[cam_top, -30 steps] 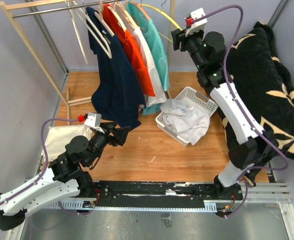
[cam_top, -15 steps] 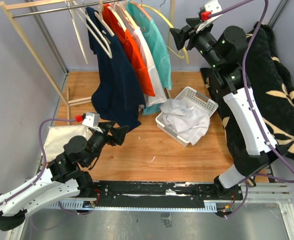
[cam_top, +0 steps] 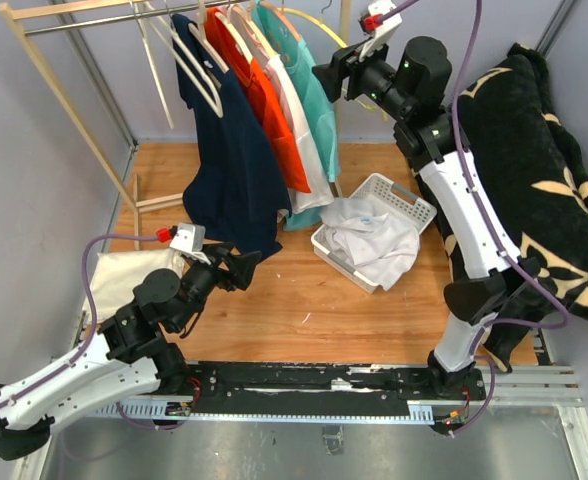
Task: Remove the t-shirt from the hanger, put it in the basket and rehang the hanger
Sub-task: Pick up the hanger from the clothesline.
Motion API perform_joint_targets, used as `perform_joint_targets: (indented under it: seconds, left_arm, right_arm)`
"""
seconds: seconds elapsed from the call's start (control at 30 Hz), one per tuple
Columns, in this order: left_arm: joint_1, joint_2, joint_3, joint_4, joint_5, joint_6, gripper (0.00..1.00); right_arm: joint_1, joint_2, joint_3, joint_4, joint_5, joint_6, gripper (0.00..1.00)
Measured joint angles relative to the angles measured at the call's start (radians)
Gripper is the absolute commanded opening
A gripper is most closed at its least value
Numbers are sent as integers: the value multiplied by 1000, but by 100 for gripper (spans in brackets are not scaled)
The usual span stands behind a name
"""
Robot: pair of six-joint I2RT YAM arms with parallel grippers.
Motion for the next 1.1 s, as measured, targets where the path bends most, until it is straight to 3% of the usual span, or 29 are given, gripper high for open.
perform_joint_targets:
  seconds: [0.27,1.1]
  left_arm:
    - [0,4,0,9,5,-2,74]
    - [0,-10,-1,37,4,1,75]
  right_arm:
    - [22,70,39,-11,8,5,61]
    - [28,178,108,16,42,29,22]
